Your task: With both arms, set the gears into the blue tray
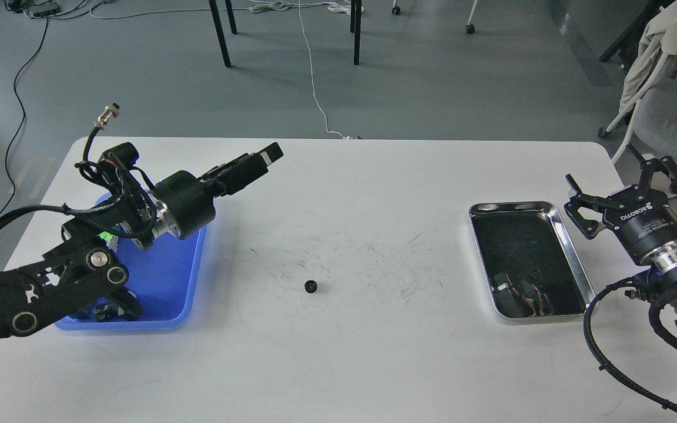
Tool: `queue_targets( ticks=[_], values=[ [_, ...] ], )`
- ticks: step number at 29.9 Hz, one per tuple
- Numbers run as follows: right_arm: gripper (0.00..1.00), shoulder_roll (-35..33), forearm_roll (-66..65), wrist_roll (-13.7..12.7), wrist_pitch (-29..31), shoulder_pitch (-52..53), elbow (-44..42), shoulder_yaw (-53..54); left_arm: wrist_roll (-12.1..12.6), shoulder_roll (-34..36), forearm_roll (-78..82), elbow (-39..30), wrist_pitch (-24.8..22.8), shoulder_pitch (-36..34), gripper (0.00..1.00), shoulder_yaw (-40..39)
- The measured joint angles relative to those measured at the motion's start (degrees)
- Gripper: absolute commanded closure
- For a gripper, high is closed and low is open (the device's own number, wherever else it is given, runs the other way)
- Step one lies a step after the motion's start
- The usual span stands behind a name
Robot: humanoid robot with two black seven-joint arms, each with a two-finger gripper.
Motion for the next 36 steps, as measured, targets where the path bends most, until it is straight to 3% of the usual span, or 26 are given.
queue_targets(
  ticks=[9, 20, 24, 35, 36],
  values=[
    [0.03, 0.18, 0.00, -0.03, 0.00, 0.22, -0.89, -0.05, -0.01, -8.68, 38.91, 7.67, 0.32, 4.80, 0.02, 1.61],
    [0.03, -0.02, -0.43, -0.03, 0.00, 0.31, -0.71, -0.31, 1.11, -16.83, 42.84, 18.04, 5.67, 9.59, 0.06, 1.38],
    [0.03, -0.24, -0.43, -0.03, 0.00, 0.28, -0.76, -0.31, 1.37, -18.45, 42.84, 21.29, 7.62, 10.45, 0.17, 1.37],
    [0.03, 0.03, -0.44, -0.01, 0.00, -0.21, -0.81, -0.40, 1.71, -18.45, 42.83, 23.21, 8.53, 11.77, 0.63, 1.30],
    [0.03, 0.06, -0.44, -0.01, 0.00, -0.25, -0.81, -0.40, 1.71, -18.45, 42.83, 23.23, 8.73, 11.84, 0.72, 1.30]
  ],
)
